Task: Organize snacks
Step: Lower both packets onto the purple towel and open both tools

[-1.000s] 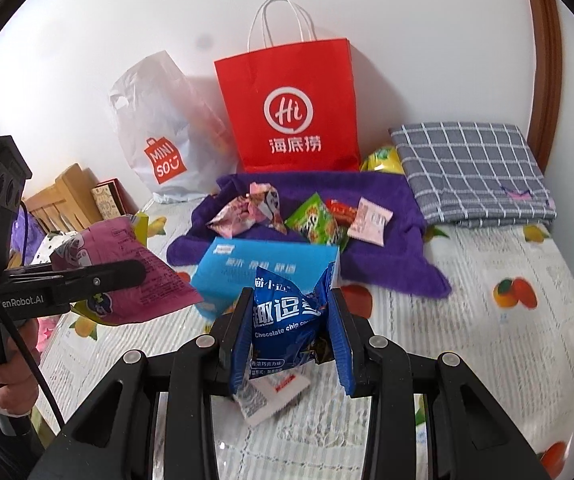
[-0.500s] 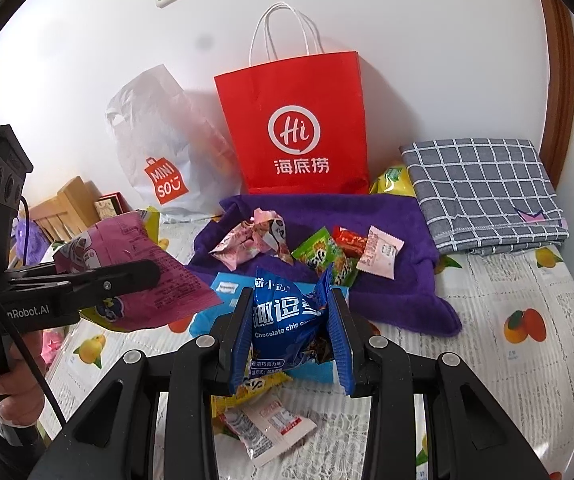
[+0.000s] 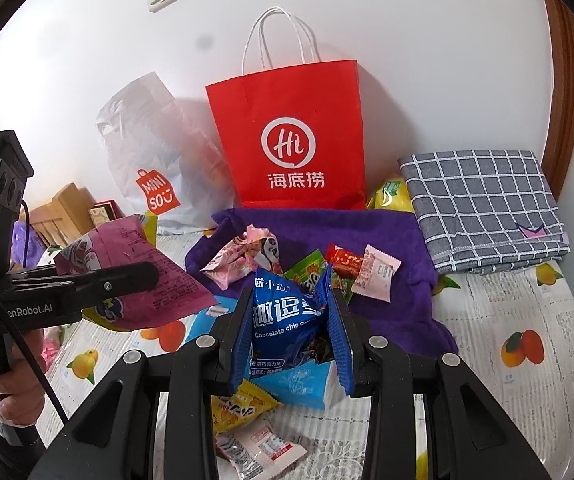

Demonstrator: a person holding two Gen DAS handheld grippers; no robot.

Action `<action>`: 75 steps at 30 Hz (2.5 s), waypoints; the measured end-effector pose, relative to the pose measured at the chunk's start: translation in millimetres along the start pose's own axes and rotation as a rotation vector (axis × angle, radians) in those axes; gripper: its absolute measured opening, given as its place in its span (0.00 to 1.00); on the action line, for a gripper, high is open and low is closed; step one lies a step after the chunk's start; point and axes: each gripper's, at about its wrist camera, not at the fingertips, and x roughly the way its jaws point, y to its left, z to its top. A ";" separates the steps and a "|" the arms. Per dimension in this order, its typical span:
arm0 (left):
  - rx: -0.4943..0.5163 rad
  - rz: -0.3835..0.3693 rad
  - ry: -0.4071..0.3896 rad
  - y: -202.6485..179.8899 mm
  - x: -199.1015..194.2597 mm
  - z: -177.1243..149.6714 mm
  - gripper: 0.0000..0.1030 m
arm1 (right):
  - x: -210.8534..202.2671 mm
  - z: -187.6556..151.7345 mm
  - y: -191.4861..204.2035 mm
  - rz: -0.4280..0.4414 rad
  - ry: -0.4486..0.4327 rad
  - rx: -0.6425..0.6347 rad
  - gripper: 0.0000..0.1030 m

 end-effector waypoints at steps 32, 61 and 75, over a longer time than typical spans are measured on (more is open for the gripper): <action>0.001 0.037 0.006 28.0 39.9 49.0 0.45 | 54.9 55.2 -1.8 -0.006 -0.005 -0.054 0.35; -0.027 0.116 0.111 83.9 118.1 64.4 0.45 | 147.7 67.1 -53.6 -0.086 0.143 -0.018 0.35; -0.006 0.041 0.152 71.3 148.7 67.0 0.45 | 177.5 54.2 -67.7 -0.078 0.240 0.017 0.35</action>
